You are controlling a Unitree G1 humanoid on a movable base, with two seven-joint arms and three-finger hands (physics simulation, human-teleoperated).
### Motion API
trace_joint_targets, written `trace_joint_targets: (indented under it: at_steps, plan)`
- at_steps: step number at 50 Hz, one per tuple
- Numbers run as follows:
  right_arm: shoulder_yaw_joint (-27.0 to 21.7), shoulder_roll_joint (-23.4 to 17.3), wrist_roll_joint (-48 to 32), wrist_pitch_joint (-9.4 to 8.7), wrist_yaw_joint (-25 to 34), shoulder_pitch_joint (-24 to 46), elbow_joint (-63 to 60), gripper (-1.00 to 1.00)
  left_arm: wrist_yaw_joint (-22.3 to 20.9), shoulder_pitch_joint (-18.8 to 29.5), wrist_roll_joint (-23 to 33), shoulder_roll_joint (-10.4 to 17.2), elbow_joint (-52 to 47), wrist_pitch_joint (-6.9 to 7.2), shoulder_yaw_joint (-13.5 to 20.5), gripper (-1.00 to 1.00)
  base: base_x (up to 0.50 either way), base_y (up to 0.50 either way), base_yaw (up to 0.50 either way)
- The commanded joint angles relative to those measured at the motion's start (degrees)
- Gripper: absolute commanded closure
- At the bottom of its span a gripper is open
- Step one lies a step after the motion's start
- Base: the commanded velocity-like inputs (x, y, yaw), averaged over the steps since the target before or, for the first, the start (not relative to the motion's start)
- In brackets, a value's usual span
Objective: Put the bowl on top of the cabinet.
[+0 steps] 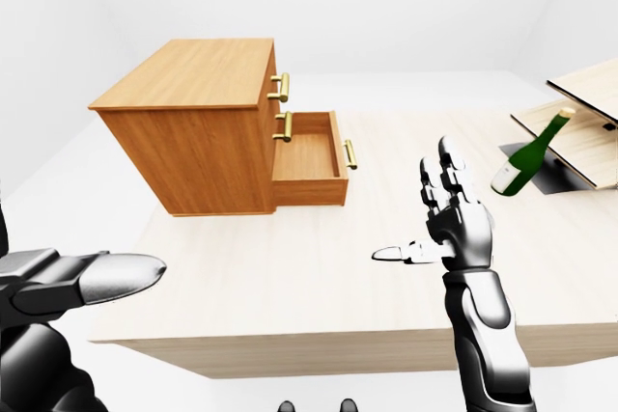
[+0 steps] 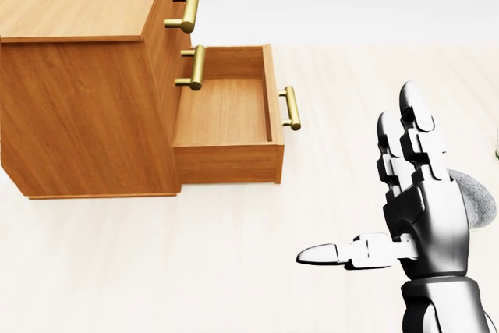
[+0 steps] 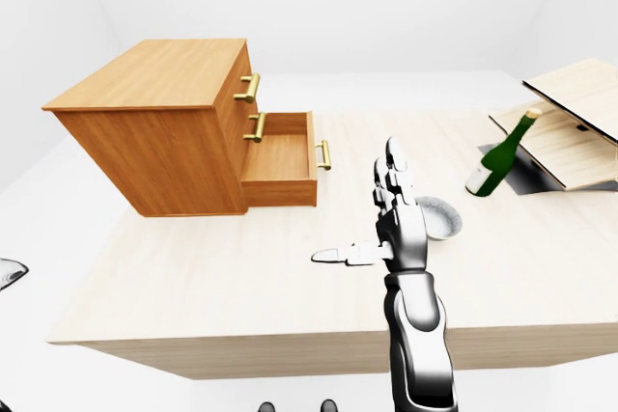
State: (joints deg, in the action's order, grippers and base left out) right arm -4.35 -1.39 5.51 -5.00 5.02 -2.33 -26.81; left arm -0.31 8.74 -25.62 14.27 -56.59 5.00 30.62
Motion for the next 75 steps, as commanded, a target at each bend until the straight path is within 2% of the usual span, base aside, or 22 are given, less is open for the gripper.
trace_joint_targets:
  at_steps: [1,10,18,36,55,63,75]
  plan:
    - [0.2,0.1,-0.2,0.0,-0.1,-0.2,0.0,-1.0,1.1,0.4,-2.4,1.3,-0.1,0.0,1.6,-1.0,0.5,0.0,0.0]
    - [0.1,0.1,-0.4,0.0,-0.5,0.0,-0.4,-1.0,2.0,0.6,-3.7,2.1,0.1,0.0,2.3,-1.0,0.47,0.0,0.0]
    - [0.5,0.0,-0.5,0.0,0.6,-0.7,-0.7,-1.0,2.7,0.7,-4.8,2.7,0.2,0.0,2.8,-1.0,0.06,0.0,0.0]
    - [0.7,0.0,-2.8,0.0,-0.3,-0.1,-0.4,-1.0,3.5,0.7,-6.9,4.0,0.1,0.0,4.2,-1.0,0.49,0.0,0.0]
    - [-1.2,-0.9,-4.2,0.0,-1.0,1.9,-0.3,-1.0,4.9,0.8,-9.2,5.1,-0.1,0.0,5.1,-1.0,0.0,0.0,0.0]
    - [-3.6,-2.4,-7.1,0.0,-1.5,4.0,-0.3,-1.0,5.8,1.0,-11.4,6.1,-0.3,0.0,6.7,-1.0,0.0,0.0,0.0]
    - [-5.2,-3.7,-11.3,0.0,-0.8,5.2,0.9,-1.0,5.7,0.7,-11.4,7.2,0.8,0.0,7.3,-1.0,0.0,0.0,0.0]
